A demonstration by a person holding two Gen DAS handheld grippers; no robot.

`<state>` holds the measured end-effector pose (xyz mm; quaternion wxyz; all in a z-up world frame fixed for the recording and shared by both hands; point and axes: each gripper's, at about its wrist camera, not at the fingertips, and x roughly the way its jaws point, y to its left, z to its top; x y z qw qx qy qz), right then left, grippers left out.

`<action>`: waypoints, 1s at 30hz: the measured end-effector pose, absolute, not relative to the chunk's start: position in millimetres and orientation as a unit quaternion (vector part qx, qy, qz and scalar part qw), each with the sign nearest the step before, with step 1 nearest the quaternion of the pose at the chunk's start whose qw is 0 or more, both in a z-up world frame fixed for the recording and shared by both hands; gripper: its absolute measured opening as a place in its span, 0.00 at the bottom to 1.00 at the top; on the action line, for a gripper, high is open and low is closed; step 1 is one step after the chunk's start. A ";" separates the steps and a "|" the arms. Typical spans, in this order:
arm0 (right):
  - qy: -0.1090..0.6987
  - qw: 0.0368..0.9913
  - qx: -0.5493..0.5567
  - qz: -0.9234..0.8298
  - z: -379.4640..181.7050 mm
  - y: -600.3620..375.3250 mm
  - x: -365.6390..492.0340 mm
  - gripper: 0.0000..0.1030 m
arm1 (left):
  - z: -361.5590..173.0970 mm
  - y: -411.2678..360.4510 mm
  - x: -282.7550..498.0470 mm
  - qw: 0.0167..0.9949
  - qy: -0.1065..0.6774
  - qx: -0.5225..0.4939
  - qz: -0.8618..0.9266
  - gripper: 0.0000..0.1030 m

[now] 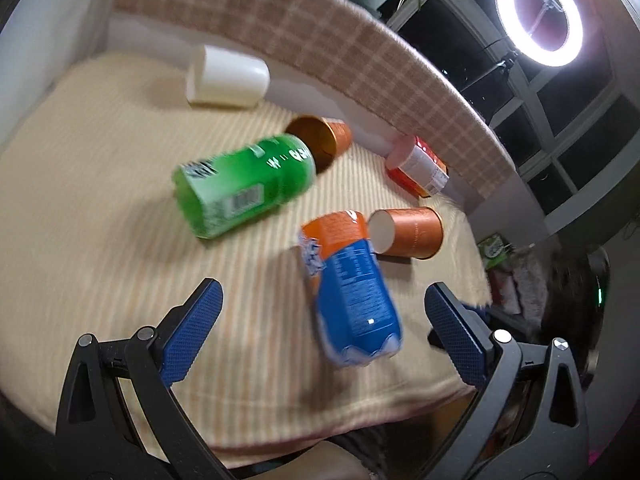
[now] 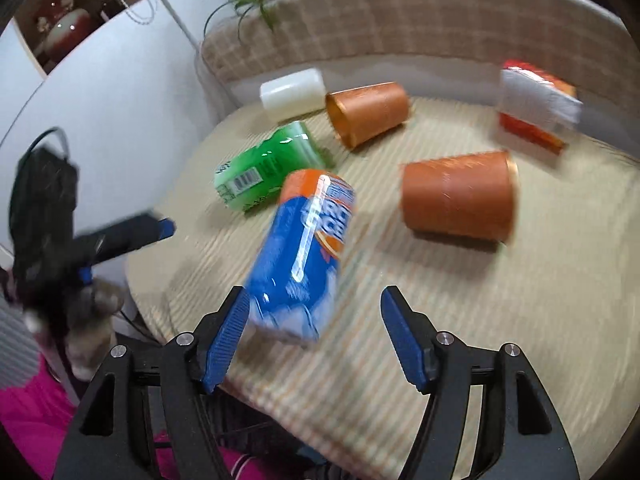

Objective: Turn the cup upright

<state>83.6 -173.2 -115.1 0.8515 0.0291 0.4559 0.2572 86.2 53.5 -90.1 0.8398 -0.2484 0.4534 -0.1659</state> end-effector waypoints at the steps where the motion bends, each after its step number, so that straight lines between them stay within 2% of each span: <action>1: 0.451 0.860 0.026 0.240 -115.4 -177.4 78.6 0.66 | -93.5 50.4 91.2 0.832 0.461 -0.258 -0.170 1.00; 10: 0.412 0.895 0.052 0.163 -115.7 -214.4 45.6 0.66 | -125.8 37.7 132.8 0.768 0.520 -0.336 -0.164 1.00; 19: 0.402 0.902 0.063 0.147 -113.1 -233.4 27.8 0.66 | -152.7 16.2 155.4 0.754 0.550 -0.326 -0.152 0.99; 24: 0.405 0.901 0.055 0.145 -118.3 -235.0 25.5 0.66 | -157.1 14.2 158.2 0.760 0.550 -0.316 -0.142 0.88; 25: 0.404 0.902 0.048 0.141 -120.4 -234.6 25.0 0.66 | -156.2 14.1 158.4 0.763 0.549 -0.313 -0.139 0.82; 30: 0.408 0.900 0.064 0.138 -125.9 -241.6 26.5 0.66 | -155.0 11.1 159.2 0.768 0.546 -0.301 -0.143 0.67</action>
